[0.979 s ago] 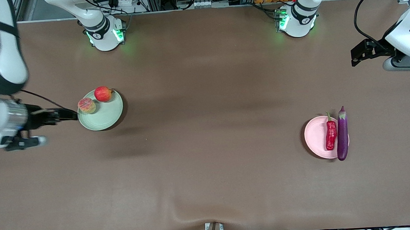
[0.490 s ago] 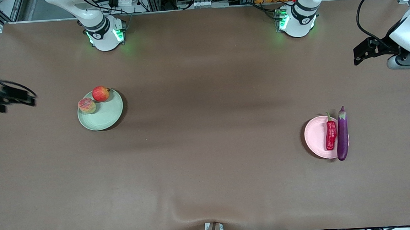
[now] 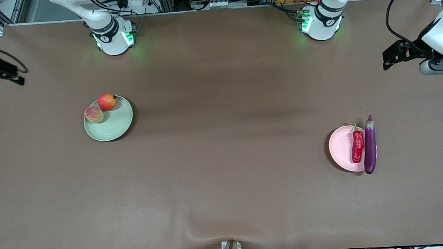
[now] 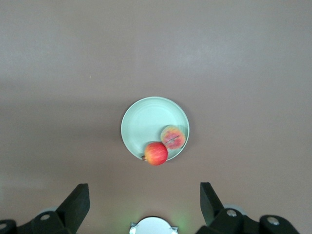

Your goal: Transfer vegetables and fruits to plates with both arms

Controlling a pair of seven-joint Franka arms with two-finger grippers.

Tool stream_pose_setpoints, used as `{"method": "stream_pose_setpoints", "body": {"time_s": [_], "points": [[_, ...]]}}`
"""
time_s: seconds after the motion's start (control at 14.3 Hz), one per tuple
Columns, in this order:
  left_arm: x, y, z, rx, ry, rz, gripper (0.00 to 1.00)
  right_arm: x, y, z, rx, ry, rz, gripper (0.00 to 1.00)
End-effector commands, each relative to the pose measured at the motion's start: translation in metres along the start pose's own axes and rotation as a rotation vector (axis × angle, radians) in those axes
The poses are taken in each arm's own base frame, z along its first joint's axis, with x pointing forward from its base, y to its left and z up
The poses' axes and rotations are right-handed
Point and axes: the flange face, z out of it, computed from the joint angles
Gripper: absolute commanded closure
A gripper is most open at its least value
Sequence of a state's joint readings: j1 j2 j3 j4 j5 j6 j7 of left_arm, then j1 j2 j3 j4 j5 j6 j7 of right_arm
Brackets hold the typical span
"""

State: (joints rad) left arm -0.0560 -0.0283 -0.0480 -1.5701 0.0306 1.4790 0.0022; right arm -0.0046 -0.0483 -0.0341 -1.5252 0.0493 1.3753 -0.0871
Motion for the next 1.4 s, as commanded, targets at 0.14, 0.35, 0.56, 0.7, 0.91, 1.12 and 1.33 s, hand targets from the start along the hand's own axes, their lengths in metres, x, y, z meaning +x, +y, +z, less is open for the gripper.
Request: {"method": "stream_pose_setpoints", "body": {"time_s": [0.14, 0.35, 0.56, 0.7, 0.91, 1.12, 1.33], "points": [[-0.003, 0.001, -0.007, -0.026, 0.004, -0.006, 0.0, -0.008, -0.02, 0.005, -0.096, 0.011, -0.012, 0.0], [-0.003, 0.0, -0.007, -0.026, 0.004, -0.007, 0.0, -0.006, -0.017, 0.006, -0.099, 0.008, -0.008, 0.0], [-0.003, 0.0, -0.007, -0.026, 0.004, -0.007, 0.0, -0.004, -0.011, 0.003, -0.099, 0.01, -0.001, 0.0], [-0.003, 0.0, -0.007, -0.024, 0.004, -0.008, 0.0, -0.003, -0.01, -0.003, -0.099, 0.022, 0.006, 0.0], [-0.003, 0.0, -0.007, -0.024, 0.004, -0.008, 0.0, -0.002, -0.005, -0.002, -0.094, 0.021, 0.019, 0.0], [-0.002, -0.001, -0.007, -0.025, 0.003, -0.011, 0.0, 0.0, -0.005, -0.003, -0.092, 0.032, 0.027, 0.0], [-0.001, -0.001, -0.006, -0.025, 0.003, -0.011, 0.0, 0.0, -0.005, -0.003, -0.089, 0.034, 0.026, 0.0]]}}
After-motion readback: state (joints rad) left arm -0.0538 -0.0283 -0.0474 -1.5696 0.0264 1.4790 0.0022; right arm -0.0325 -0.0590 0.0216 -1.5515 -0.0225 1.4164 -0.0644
